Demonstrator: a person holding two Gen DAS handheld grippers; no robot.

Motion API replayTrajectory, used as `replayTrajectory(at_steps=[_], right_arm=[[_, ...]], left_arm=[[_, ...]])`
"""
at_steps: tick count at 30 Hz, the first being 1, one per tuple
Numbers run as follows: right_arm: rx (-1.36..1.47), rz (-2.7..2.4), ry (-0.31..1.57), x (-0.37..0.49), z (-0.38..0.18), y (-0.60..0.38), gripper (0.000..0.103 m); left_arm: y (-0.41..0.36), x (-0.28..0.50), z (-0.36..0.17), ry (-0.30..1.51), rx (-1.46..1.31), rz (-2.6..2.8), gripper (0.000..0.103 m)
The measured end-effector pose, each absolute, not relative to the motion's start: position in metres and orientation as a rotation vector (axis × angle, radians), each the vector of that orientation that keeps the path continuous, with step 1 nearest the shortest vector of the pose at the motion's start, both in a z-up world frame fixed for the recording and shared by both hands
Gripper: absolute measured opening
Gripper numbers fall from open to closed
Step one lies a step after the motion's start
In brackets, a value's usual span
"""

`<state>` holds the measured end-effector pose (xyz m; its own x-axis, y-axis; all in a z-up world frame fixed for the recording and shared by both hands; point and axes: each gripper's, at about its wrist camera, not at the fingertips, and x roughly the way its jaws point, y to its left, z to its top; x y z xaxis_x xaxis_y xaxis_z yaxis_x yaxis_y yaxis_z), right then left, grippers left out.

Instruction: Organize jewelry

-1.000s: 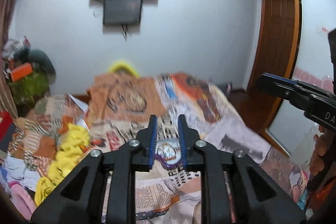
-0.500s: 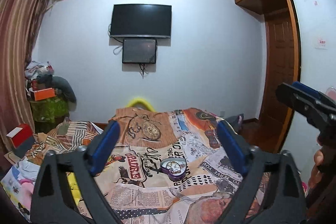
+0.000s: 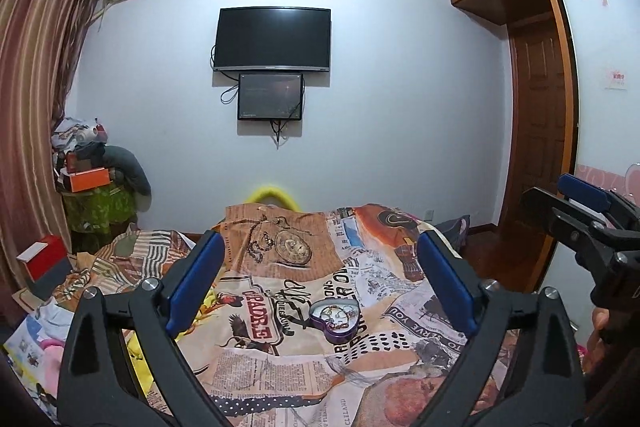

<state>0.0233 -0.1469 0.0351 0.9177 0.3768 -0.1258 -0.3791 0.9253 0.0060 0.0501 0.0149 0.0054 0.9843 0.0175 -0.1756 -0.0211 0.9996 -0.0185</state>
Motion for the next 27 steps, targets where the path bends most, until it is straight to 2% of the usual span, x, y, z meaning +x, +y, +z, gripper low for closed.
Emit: replayTrajectory(at_steps=[27], right_arm=[[0.003,0.379,0.161,0.0216,0.0369,-0.1551,0.103]], left_arm=[[0.0078,0.0551,0.0024,0.182,-0.007,0.03,0.1]])
